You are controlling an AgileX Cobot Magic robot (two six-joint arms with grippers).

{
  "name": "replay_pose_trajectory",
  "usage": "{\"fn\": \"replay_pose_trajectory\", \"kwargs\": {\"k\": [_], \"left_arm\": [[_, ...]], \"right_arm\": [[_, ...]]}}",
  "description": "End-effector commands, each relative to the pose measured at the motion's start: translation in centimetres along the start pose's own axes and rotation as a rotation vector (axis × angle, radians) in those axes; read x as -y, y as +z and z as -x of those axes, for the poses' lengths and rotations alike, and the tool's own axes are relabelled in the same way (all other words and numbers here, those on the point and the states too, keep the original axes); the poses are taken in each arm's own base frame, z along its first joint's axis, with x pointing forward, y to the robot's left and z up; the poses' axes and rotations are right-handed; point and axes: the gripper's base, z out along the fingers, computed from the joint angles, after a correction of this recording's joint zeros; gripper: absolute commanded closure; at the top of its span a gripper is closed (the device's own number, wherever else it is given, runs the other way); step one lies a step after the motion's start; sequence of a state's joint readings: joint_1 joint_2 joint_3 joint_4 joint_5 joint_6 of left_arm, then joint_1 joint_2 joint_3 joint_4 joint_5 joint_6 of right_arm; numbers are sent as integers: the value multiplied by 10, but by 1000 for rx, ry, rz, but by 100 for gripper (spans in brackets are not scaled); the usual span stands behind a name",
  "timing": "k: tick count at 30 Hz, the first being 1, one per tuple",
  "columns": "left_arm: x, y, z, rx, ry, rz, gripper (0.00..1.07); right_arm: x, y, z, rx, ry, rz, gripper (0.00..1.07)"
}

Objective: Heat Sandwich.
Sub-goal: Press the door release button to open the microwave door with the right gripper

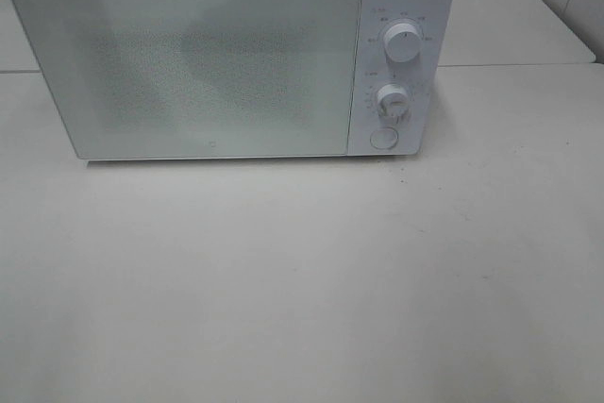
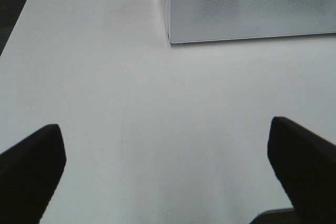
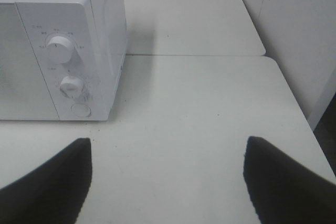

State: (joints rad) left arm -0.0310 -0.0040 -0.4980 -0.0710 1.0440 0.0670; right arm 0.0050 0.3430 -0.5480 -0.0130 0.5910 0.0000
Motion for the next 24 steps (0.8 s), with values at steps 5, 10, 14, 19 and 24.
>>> {"fn": "replay_pose_trajectory", "kwargs": {"k": [5, 10, 14, 19, 24], "left_arm": [[0, -3, -1, 39, -4, 5, 5], [0, -3, -1, 39, -4, 5, 5], [0, -3, -1, 39, -4, 5, 5], [0, -3, -1, 39, -4, 5, 5], [0, -3, -1, 39, -4, 5, 5]], "right_arm": [[1, 30, 20, 50, 6, -6, 31], [0, 58, 29, 64, 4, -2, 31], [0, 77, 31, 53, 4, -1, 31], [0, 98, 33, 59, 3, 0, 31], [0, 119, 28, 70, 3, 2, 31]]}}
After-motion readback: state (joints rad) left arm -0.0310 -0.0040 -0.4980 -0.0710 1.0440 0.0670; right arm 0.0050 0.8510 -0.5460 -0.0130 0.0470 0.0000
